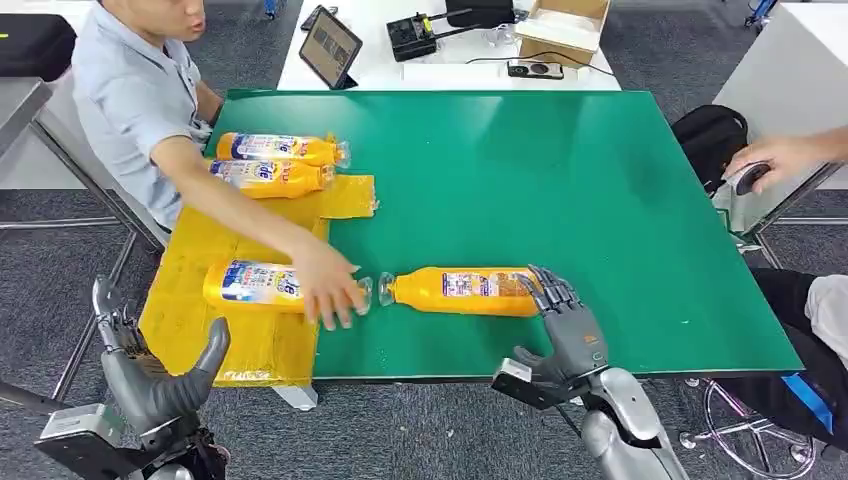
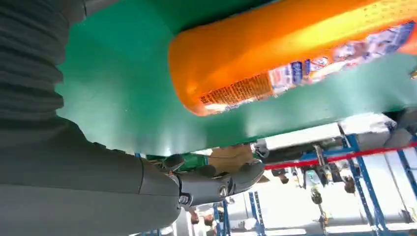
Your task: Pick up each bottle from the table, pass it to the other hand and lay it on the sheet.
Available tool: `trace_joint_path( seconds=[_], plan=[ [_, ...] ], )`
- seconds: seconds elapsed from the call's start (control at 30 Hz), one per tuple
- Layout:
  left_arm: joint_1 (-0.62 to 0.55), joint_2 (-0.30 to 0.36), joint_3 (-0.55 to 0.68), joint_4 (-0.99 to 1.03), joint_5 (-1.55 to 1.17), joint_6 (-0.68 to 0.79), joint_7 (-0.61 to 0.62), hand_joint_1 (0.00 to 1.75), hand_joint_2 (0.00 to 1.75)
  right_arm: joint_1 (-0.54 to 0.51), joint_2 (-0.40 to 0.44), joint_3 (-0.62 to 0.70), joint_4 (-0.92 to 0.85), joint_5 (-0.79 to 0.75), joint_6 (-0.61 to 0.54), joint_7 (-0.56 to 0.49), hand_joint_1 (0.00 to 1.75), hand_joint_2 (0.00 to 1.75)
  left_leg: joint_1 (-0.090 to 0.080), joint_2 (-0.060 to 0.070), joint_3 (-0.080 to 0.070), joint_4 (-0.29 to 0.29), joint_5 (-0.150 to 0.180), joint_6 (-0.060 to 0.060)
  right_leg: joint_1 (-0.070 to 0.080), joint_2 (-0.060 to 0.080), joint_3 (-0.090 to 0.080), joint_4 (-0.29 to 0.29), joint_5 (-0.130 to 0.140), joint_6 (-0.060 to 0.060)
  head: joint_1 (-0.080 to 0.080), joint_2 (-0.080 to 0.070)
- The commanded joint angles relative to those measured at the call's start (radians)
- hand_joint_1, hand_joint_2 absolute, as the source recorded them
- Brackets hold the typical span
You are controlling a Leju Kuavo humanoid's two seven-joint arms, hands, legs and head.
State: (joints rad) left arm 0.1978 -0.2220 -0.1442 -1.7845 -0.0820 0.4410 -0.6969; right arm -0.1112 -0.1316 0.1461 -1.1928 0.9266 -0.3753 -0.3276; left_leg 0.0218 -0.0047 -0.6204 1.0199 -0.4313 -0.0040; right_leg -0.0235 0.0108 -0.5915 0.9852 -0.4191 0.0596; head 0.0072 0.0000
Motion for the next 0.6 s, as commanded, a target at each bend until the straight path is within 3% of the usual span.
trace_joint_path(
  seconds=[0.03,0.23,0.6],
  plan=[
    [-0.101,0.027,-0.039,0.098,-0.001,0.007,0.028,0.0,1.75,-0.329,0.033,0.05,0.476,-0.022,0.028,-0.01,0.0,1.75,0.0,0.005,0.004,-0.001,-0.001,0.002,0.0,0.004,0.003,-0.002,0.001,-0.002,0.0,0.0],
    [-0.138,0.032,-0.06,0.125,0.013,0.007,0.037,0.0,1.75,-0.477,0.092,0.111,0.625,0.01,0.013,0.004,0.0,1.75,0.0,0.005,0.003,-0.001,0.002,0.002,0.0,0.004,0.001,-0.001,0.003,-0.001,0.0,0.0],
    [-0.154,0.034,-0.065,0.161,0.012,-0.005,0.064,0.0,1.75,-0.528,0.122,0.145,0.731,0.018,0.06,0.043,0.0,1.75,-0.001,0.001,0.002,-0.001,0.002,0.002,0.0,0.001,0.001,0.0,0.002,0.0,0.0,0.0]
  ],
)
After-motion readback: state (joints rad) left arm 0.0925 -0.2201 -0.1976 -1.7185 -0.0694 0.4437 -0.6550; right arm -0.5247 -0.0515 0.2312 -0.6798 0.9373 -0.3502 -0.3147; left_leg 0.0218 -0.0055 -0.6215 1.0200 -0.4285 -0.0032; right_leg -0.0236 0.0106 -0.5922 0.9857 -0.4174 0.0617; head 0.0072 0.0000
